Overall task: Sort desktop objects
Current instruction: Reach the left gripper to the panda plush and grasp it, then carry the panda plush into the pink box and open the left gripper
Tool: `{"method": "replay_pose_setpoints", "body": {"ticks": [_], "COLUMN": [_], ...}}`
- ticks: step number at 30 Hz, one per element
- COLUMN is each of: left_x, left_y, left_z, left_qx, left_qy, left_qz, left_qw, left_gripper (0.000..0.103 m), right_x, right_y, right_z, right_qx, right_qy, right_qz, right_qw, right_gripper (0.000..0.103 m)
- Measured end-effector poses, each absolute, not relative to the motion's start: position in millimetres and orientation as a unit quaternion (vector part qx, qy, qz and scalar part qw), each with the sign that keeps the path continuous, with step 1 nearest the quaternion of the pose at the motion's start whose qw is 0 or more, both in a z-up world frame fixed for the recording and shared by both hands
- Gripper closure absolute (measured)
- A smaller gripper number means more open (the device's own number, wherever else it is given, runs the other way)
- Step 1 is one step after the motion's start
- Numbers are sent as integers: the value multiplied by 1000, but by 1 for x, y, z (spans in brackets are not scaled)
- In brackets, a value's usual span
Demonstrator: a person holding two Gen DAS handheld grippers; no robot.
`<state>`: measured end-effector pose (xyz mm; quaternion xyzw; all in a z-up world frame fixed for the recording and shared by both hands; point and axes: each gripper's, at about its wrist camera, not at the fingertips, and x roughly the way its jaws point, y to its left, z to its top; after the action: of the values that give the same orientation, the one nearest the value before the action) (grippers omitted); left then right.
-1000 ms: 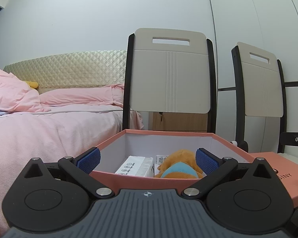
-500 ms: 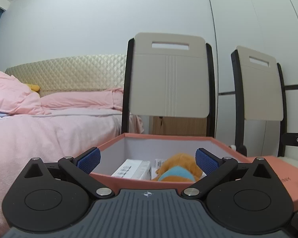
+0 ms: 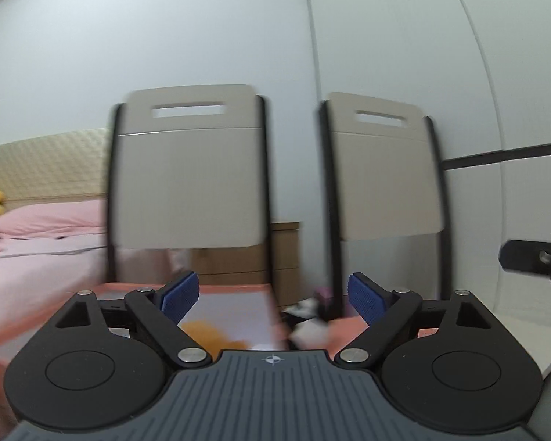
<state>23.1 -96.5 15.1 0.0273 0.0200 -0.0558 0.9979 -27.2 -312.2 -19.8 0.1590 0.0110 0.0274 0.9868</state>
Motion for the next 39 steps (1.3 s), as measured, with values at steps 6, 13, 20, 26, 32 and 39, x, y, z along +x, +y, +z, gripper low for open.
{"method": "replay_pose_setpoints", "body": {"ticks": [6,13,20,26,32,39], "left_x": [113,213,256,265,231,157], "left_y": [-185,-226,-220,-205,-200,-146], "left_z": [14,-13,-35,-46,-17,63], "left_qx": [43,74,70,53,51,-1], "left_qy": [101,199,253,272,239,153], "left_qz": [-20,42,92,76,22,-45], "left_qw": [994,976,961,958,969,987], "left_gripper": [24,42,42,71,73,73], "right_x": [-49,-61,-65,-61,-51,-37], "right_y": [-345,-377,-385,-383,-371,-348], "right_z": [-22,-25,-26,-27,-27,-26], "right_qx": [192,236,255,260,247,226], "right_qy": [-13,-17,-14,-7,4,13], "right_qz": [28,44,59,55,45,36], "right_qw": [981,971,965,964,968,973], "right_gripper": [0,0,0,0,0,0]}}
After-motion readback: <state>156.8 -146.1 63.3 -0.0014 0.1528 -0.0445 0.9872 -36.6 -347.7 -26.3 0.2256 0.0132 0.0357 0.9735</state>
